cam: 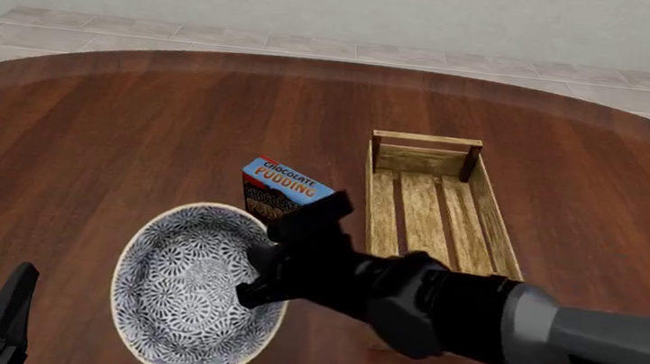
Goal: Pick up the bowl on the left and put it in the tray.
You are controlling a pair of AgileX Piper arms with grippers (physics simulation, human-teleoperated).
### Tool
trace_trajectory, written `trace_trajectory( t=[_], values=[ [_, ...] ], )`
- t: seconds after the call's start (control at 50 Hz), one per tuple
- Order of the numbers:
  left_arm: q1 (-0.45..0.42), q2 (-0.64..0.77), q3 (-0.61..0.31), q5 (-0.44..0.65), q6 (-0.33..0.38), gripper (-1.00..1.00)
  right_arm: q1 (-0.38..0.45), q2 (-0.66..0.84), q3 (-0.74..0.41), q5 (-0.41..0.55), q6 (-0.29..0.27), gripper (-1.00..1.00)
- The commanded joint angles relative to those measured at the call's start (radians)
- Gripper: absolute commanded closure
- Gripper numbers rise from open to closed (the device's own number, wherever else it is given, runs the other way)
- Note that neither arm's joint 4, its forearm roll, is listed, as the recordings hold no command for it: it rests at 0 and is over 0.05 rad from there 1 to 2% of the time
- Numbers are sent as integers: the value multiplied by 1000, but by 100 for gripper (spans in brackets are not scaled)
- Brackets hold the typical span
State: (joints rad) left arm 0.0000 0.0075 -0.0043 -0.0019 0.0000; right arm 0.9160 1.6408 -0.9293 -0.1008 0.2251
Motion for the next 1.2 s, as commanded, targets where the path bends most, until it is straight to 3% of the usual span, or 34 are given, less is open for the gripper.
trace_trajectory(
  t=[0.02,0.36,0.52,1.2],
  values=[
    [0,0,0,0,0,-100,-5,-69,19,10,-30,100],
    [0,0,0,0,0,-100,-23,-165,39,37,-73,100],
    [0,0,0,0,0,-100,2,-202,47,53,-56,100],
    [0,0,0,0,0,-100,-44,-369,34,164,-99,100]
  ],
)
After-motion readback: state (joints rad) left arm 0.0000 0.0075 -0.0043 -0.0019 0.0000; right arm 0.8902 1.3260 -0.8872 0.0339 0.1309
